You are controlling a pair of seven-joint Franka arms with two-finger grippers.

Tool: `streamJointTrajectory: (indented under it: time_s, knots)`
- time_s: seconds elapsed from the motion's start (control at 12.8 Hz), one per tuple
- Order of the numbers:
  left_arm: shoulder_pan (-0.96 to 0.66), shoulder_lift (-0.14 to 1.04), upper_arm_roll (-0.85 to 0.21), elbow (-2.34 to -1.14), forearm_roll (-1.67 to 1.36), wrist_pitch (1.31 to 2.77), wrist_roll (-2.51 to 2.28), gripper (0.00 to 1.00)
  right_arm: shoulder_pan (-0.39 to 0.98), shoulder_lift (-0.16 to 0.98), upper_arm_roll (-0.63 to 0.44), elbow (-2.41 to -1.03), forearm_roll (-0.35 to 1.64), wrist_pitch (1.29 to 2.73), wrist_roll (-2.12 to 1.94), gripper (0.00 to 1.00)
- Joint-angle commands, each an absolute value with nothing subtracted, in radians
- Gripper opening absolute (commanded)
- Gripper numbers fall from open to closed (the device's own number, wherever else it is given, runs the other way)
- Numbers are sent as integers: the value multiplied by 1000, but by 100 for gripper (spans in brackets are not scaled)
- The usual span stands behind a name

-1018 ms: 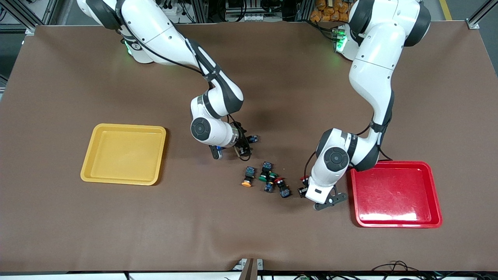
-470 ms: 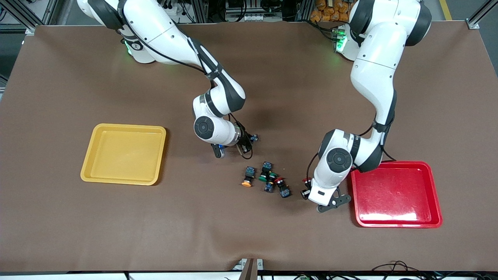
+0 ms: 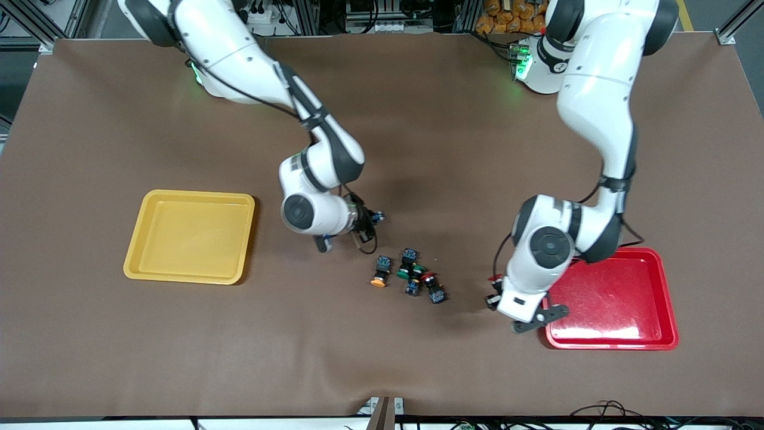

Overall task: Place red and yellow buttons in trays
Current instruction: 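Move the right gripper to yellow tray while the left gripper moves to red tray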

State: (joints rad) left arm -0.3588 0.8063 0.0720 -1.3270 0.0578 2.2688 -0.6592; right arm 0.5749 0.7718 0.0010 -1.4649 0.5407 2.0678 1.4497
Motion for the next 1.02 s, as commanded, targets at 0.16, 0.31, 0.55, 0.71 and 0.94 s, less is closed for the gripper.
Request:
streamJointTrajectory:
  time_s: [0.16,0.31,0.55,0.71,0.94]
  knots:
    - [-244,756,61,-1356,80,2212,-445,0,356,735,6,-1404,486,1748,975,0]
    - [-191,758,60,-1361,80,2212,-332,0,270,718,2,-1404,412,1674,760,0]
    - [-128,768,58,-1362,74,2214,-195,0,142,706,2,-1413,202,1602,434,0]
    - [-68,782,54,-1362,66,2214,-74,0,60,704,2,-1426,155,1600,203,0]
    - [-6,811,52,-1361,41,2226,67,0,-40,716,3,-1434,98,1635,-53,0]
